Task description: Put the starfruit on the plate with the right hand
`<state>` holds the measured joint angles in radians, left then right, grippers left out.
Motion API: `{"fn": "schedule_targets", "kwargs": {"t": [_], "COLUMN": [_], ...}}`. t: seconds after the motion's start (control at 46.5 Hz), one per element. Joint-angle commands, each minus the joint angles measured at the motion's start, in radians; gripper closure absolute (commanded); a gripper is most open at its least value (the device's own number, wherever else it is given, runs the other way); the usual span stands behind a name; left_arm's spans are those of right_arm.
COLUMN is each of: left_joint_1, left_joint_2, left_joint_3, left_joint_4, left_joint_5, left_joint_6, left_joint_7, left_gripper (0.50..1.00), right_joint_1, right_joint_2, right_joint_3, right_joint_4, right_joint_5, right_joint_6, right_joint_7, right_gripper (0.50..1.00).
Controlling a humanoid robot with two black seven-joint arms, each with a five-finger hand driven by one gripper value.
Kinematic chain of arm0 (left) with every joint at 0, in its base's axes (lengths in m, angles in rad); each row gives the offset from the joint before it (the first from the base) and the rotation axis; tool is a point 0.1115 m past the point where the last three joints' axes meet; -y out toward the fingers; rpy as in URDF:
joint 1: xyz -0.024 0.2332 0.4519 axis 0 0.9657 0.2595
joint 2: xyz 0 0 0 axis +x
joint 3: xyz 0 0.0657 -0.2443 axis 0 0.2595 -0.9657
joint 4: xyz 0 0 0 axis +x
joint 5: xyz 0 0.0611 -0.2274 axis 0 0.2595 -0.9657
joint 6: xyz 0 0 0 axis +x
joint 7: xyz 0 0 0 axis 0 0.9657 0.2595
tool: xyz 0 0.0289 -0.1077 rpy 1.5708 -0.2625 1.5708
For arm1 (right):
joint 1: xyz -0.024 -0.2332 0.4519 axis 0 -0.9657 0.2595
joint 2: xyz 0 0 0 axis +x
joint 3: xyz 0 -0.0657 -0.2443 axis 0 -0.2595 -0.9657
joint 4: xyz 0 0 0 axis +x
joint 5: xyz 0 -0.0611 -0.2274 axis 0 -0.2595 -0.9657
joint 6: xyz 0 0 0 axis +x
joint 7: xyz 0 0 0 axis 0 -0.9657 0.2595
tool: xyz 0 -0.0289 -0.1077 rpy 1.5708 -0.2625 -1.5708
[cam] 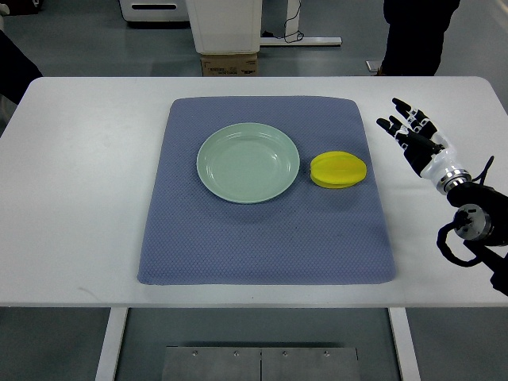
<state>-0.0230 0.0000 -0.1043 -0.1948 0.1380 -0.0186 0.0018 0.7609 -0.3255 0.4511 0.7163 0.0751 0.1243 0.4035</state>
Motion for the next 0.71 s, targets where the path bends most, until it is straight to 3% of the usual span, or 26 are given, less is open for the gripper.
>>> {"fn": "schedule_targets", "kwargs": {"t": [0.0,0.688], "left_joint_1": [0.000,0.000], "left_joint_2": [0.000,0.000], "left_joint_3": [0.000,0.000], "left_joint_4": [0.000,0.000], "left_joint_5": [0.000,0.000], "left_joint_6": [0.000,0.000], "left_joint_7": [0.000,0.000], "left_gripper": [0.500,0.500], "right_joint_1": [0.000,-0.003], "right_joint_2": [0.002,0.034], "right_joint_3": [0.000,0.001], "right_joint_4": [0.000,-0.026], "right_joint_5": [0.000,0.000], "right_joint_6": [0.000,-0.002], "right_joint_7": [0.000,0.006], "right_gripper": [0.500,0.500]}}
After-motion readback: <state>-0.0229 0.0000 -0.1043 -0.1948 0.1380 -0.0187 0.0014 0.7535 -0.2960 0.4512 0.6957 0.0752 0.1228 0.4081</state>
